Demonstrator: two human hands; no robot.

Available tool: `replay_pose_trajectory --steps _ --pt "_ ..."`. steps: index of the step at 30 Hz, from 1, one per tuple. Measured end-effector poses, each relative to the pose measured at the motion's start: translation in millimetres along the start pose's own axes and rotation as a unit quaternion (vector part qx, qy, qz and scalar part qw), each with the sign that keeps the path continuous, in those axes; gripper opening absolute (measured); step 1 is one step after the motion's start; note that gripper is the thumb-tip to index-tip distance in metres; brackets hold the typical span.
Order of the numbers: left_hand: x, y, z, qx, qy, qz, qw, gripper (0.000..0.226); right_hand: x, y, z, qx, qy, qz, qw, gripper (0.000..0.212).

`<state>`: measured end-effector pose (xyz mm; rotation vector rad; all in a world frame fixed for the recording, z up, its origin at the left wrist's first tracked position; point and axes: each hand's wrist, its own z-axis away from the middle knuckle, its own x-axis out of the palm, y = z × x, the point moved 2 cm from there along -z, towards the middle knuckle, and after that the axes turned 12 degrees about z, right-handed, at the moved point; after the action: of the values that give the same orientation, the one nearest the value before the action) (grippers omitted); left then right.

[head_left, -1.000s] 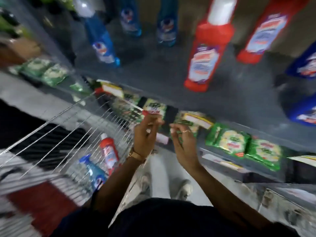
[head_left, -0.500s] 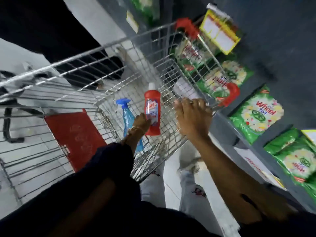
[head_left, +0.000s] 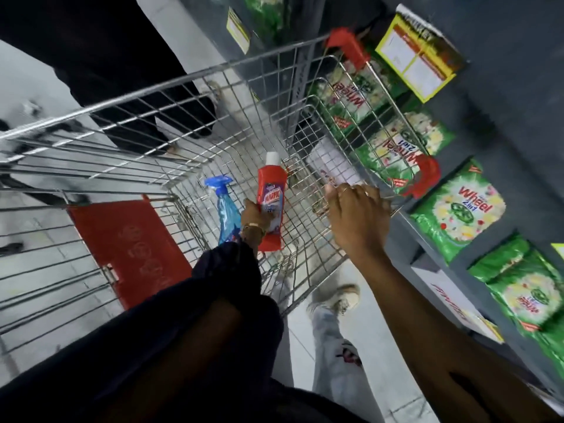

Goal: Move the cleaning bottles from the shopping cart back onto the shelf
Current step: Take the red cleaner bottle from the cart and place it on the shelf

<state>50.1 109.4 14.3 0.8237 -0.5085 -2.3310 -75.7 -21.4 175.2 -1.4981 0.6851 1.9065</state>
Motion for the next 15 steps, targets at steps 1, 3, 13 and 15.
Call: replay_pose_trajectory --steps 1,3,13,15 --pt "-6 2 4 0.013 -0.003 -0.011 1.000 0.058 -2 -1 1 0.002 0.011 -0.020 1.000 0.048" --pt "-19 9 12 0.040 -0.018 -0.018 0.999 0.051 -3 0 1 0.010 0.029 -0.070 0.997 0.043" --pt "-93 128 178 0.258 -0.242 0.232 0.906 0.048 -80 29 52 0.026 -0.148 -0.588 0.795 0.026" --pt "-92 152 220 0.287 -0.283 0.236 0.884 0.054 -108 40 73 0.013 -0.141 -0.641 0.755 0.024"
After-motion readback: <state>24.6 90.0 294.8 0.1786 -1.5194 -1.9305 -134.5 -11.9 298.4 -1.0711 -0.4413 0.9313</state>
